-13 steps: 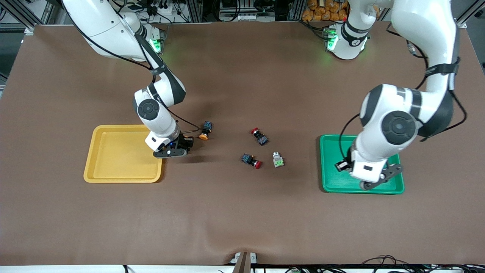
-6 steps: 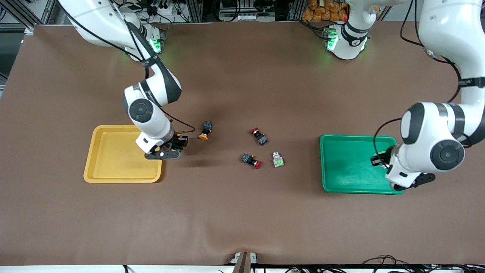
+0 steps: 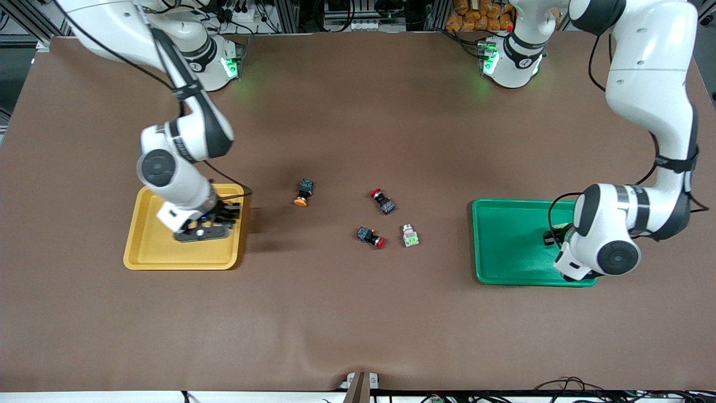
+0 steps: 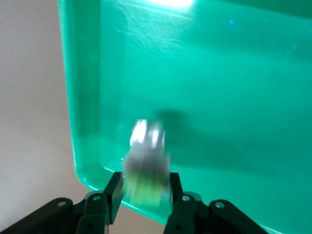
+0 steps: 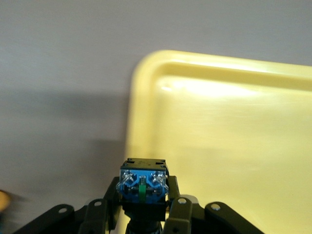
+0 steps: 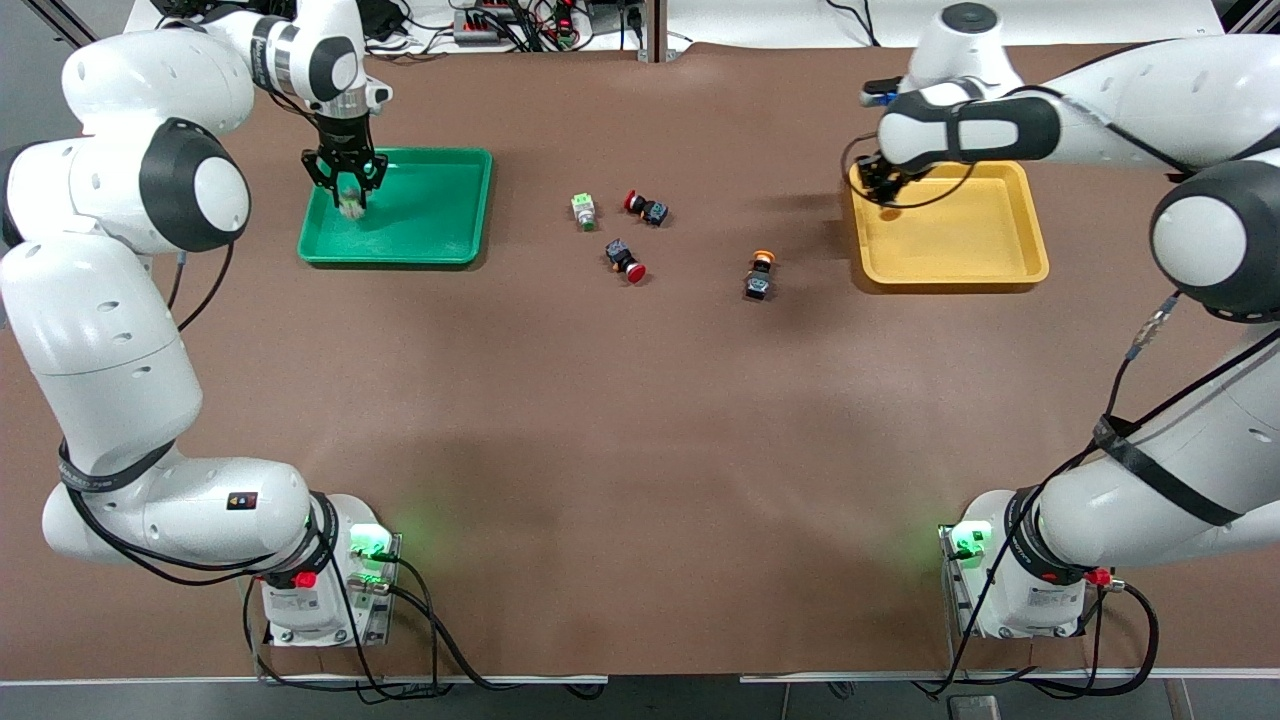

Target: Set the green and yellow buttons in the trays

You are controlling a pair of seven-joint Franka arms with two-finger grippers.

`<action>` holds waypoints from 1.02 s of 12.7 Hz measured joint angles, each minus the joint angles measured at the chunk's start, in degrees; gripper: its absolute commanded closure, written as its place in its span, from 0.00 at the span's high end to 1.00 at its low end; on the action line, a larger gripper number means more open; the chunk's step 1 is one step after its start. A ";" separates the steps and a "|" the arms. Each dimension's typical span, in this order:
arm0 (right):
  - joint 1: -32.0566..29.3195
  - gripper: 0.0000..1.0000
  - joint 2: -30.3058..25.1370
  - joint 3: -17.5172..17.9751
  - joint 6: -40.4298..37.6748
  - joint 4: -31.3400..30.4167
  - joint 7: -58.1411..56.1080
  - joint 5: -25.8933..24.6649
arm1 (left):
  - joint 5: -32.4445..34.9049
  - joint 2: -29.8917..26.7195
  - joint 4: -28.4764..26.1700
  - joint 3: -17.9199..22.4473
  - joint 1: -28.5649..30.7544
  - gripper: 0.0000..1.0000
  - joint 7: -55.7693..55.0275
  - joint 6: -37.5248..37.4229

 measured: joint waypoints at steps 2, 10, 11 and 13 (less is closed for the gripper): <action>-3.54 0.00 -2.66 -0.39 -0.02 -2.84 -5.87 -0.01 | 0.11 -0.01 0.70 -0.21 -0.30 1.00 0.00 0.12; -7.38 0.00 -3.84 -7.00 6.56 -8.44 -25.26 -0.02 | -0.20 -5.47 3.46 -2.31 -10.75 1.00 -9.46 -0.11; -7.73 0.00 -1.95 -7.00 9.02 -8.61 -25.89 -0.02 | -1.03 -5.88 3.97 -2.89 -12.08 1.00 -11.52 -0.18; -8.06 0.00 1.31 -7.00 11.71 -8.33 -27.05 -0.02 | -3.19 -6.23 4.78 -3.55 -14.76 1.00 -15.18 -0.29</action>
